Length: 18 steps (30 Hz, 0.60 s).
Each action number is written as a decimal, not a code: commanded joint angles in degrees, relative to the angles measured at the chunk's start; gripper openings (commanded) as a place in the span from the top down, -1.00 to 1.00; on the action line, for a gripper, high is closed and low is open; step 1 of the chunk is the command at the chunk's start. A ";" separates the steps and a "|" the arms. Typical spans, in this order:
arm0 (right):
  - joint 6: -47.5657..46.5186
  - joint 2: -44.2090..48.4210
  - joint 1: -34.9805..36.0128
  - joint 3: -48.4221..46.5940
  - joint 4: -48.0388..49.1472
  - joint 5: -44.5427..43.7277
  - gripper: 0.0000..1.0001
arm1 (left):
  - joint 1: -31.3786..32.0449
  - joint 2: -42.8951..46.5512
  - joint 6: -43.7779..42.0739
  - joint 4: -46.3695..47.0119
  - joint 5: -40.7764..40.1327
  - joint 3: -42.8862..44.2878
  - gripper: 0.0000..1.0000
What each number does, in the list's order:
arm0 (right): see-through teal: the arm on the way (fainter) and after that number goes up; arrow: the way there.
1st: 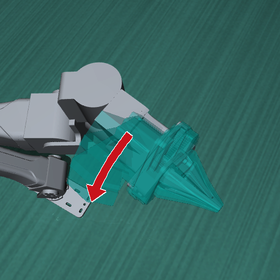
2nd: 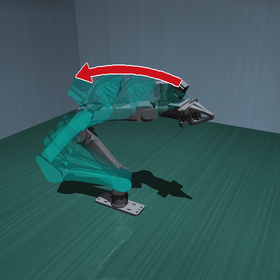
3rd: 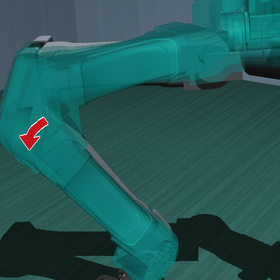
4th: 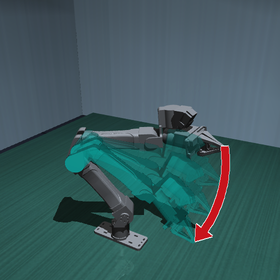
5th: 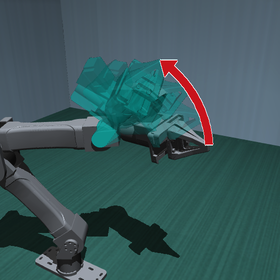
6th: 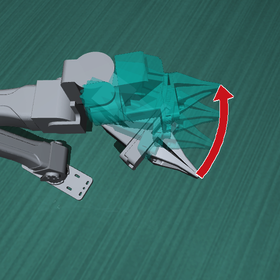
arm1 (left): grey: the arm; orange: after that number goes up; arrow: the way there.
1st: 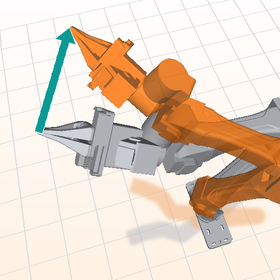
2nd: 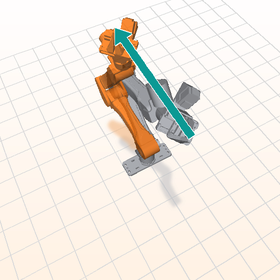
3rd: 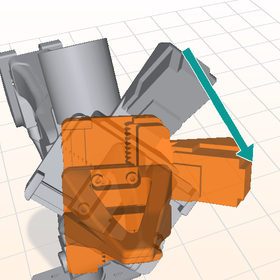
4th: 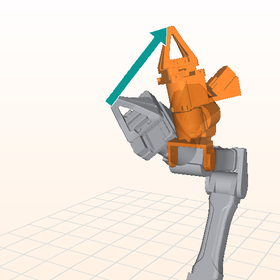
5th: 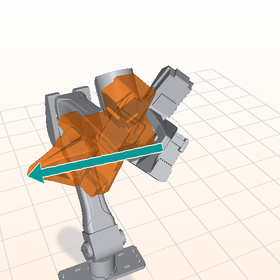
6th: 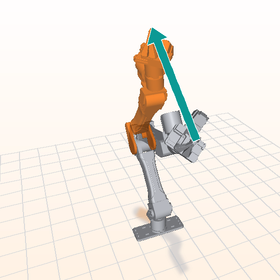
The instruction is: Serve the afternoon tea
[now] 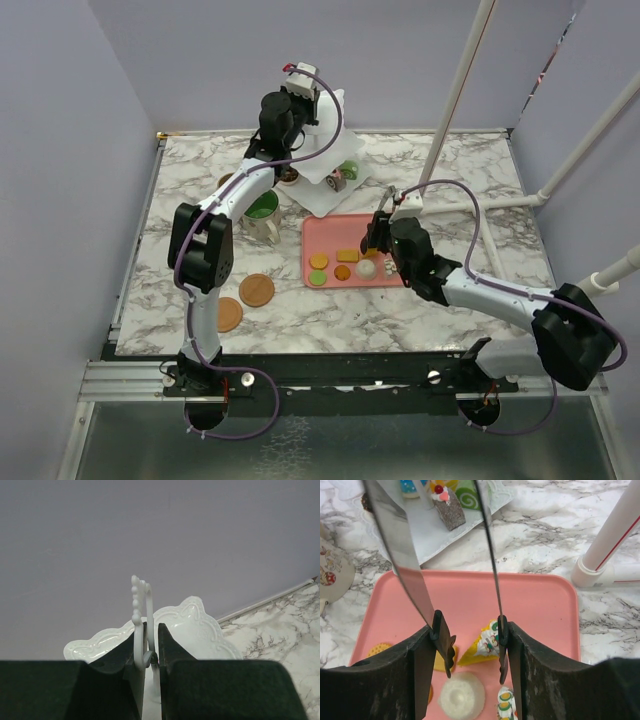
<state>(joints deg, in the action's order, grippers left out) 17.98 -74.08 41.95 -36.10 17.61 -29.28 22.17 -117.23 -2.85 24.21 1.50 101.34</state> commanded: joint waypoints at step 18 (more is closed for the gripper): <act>-11.25 0.77 0.33 6.22 21.32 -4.95 -0.10 | -0.73 4.11 -0.59 1.88 2.36 -1.73 0.70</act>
<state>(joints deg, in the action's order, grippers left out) 8.75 -74.39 41.95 -34.06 29.26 -32.58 21.74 -116.03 -3.31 24.38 2.35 100.05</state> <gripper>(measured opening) 0.554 0.150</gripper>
